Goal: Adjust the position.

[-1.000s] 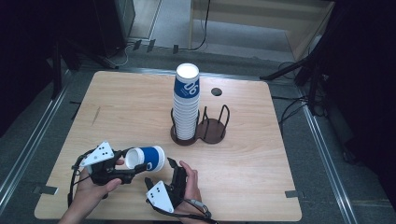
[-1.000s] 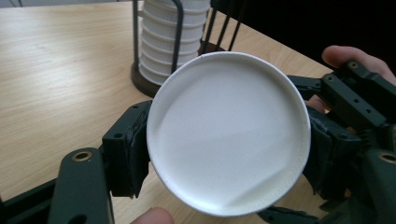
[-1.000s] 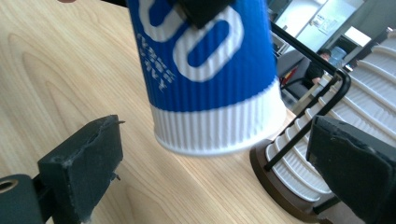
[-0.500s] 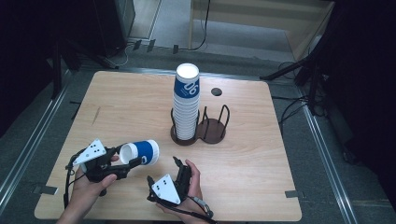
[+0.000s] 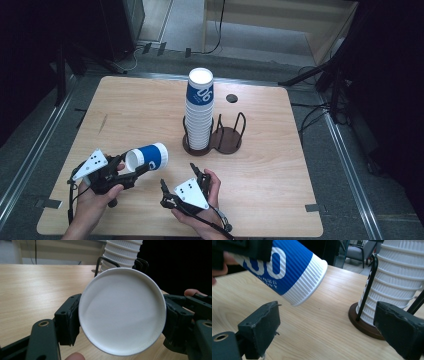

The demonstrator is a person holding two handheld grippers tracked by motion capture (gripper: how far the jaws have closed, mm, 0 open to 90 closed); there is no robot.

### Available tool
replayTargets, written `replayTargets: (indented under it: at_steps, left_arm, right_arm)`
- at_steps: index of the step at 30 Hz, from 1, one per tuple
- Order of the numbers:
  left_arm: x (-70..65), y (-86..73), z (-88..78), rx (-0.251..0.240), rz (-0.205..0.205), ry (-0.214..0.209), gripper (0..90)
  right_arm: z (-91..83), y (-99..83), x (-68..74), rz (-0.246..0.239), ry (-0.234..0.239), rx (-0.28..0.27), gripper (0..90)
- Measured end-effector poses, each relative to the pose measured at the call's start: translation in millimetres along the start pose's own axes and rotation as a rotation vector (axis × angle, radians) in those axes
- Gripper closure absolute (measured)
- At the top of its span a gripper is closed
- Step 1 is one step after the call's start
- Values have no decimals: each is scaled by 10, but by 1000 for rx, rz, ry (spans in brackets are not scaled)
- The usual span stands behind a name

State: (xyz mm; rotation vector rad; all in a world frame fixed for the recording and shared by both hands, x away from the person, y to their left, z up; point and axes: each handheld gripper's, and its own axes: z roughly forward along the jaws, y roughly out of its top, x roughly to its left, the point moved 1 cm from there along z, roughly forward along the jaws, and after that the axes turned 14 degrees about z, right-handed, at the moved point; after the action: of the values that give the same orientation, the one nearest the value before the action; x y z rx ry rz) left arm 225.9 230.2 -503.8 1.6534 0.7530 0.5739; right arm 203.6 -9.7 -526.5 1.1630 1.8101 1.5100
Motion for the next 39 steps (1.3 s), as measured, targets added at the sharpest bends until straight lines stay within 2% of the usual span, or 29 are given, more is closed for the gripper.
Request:
replayTargets:
  at_steps: [7, 8, 9, 10, 12, 15, 16, 17, 20, 21, 24, 28, 29, 30, 36, 37, 39]
  left_arm:
    - [30, -37, -2, -33, -1, 43, 281]
    - [33, -41, -2, -40, -4, 44, 281]
    - [33, -41, -2, -40, -4, 44, 281]
    - [38, -45, -4, -49, -9, 48, 281]
    - [48, -50, -6, -54, -7, 51, 281]
    - [60, -59, -7, -60, -7, 57, 281]
    - [61, -62, -9, -65, -9, 59, 281]
    - [61, -62, -9, -65, -9, 59, 281]
    - [65, -67, -14, -89, -15, 71, 281]
    - [65, -67, -14, -89, -15, 71, 281]
    - [72, -71, -16, -97, -18, 77, 281]
    - [66, -80, -6, -108, -16, 81, 281]
    - [66, -80, -6, -108, -16, 81, 281]
    - [53, -82, 2, -111, -12, 82, 281]
    - [24, -83, 21, -114, -11, 67, 281]
    - [20, -84, 25, -115, -9, 66, 281]
    - [12, -84, 29, -121, -7, 66, 281]
  right_arm:
    - [18, 66, 11, 182, 17, 33, 136]
    - [19, 78, 20, 204, 20, 45, 135]
    - [19, 78, 20, 204, 20, 45, 135]
    - [25, 99, 46, 230, 6, 61, 102]
    - [34, 115, 70, 261, 11, 69, 36]
    - [55, 132, 74, 327, 16, 83, 10]
    - [63, 139, 70, 358, 17, 82, 9]
    - [63, 139, 70, 358, 17, 82, 9]
    - [86, 160, 58, 445, -15, 79, 8]
    - [86, 160, 58, 445, -15, 79, 8]
    - [96, 187, 72, 491, -40, 71, 9]
    - [100, 229, 77, 576, -40, 52, 10]
    - [100, 229, 77, 576, -40, 52, 10]
    - [105, 247, 84, 633, -31, 45, 11]
    - [134, 276, 140, 782, -14, 30, 16]
    - [134, 276, 140, 782, -14, 30, 16]
    - [141, 284, 153, 866, -10, 26, 16]
